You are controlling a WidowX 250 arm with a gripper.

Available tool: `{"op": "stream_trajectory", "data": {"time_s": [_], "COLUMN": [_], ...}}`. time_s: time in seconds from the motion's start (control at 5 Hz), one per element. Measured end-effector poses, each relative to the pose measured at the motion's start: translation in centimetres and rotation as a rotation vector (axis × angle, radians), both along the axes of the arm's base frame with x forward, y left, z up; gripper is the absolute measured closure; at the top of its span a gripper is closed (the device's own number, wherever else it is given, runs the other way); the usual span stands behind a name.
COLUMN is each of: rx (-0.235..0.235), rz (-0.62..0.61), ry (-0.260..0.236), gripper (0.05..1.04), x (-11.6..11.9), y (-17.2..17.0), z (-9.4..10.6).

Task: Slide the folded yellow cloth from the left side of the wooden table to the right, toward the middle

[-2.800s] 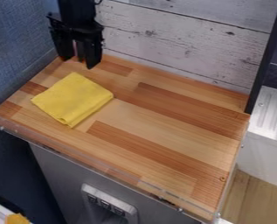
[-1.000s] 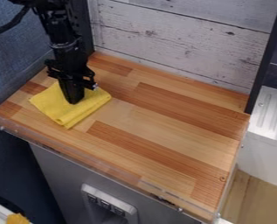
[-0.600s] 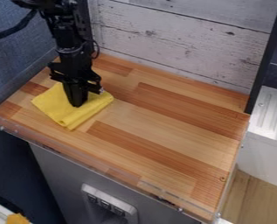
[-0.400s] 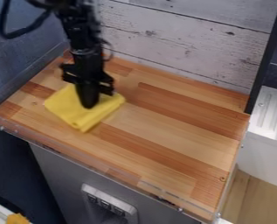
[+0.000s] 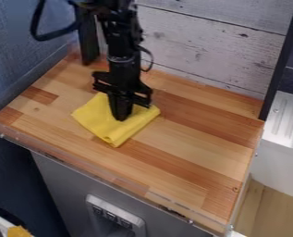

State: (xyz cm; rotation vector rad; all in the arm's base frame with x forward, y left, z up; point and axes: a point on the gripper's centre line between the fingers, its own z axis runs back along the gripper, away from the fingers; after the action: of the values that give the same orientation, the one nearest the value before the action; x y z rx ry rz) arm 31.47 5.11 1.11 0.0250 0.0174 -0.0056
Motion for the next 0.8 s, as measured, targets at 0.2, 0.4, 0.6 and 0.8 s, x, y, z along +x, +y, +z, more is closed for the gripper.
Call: {"op": "stream_trajectory", "data": {"time_s": [0.2,0.4,0.6,0.8], "rx": [0.0,-0.012,-0.018,-0.024], "rz": [-0.005,-0.003,0.003,0.003], "ry": [-0.004,0.006,-0.003,-0.004], "gripper": [1.02,1.02,1.02,1.02], "x": [0.3,0.4,1.1,1.2], "y": [-1.7,-3.0,-4.0,-4.5], "z": [0.1,0.3,1.0,1.1]}}
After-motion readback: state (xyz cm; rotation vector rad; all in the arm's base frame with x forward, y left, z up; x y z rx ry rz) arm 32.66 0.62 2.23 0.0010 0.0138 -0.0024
